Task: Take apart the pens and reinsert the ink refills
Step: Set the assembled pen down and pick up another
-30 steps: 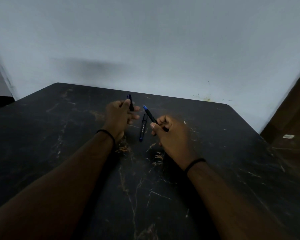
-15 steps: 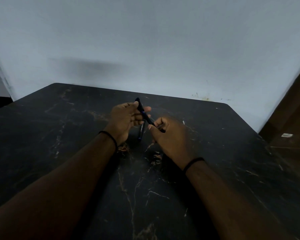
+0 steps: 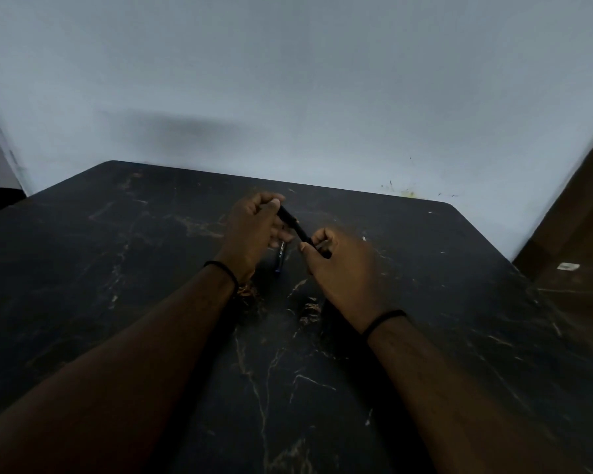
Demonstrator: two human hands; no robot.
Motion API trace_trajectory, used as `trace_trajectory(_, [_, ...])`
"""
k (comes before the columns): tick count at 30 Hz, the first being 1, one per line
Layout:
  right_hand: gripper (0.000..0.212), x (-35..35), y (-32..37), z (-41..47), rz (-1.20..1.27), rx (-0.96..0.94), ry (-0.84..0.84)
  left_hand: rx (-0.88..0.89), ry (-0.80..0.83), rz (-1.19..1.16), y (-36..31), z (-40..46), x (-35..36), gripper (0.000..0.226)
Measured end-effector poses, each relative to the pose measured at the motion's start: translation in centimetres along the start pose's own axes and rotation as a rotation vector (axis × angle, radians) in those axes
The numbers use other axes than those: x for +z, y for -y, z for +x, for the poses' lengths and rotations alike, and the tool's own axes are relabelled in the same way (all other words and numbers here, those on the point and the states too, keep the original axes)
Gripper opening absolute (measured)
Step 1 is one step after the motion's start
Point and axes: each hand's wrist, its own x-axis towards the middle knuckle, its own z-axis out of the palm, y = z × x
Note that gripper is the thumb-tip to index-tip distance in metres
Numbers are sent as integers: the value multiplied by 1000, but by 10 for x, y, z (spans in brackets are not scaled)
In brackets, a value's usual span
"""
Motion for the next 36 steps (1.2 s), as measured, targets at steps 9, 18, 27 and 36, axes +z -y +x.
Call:
trace_trajectory(9, [21,-1,4,-3,14,-123,40,96,-101,95,8,2,-6,46])
trace_trajectory(18, [28,-2,11,-6,42,-131,57,97,-109,245,6,-1,-6,70])
trace_trajectory(27, [26,-4,12,-10,36,-202,46,158,-108,413,5,4,0,55])
trace_trajectory(36, [30,-3,15,-7,-26,-61,12,191,-243,466,8,0,1,76])
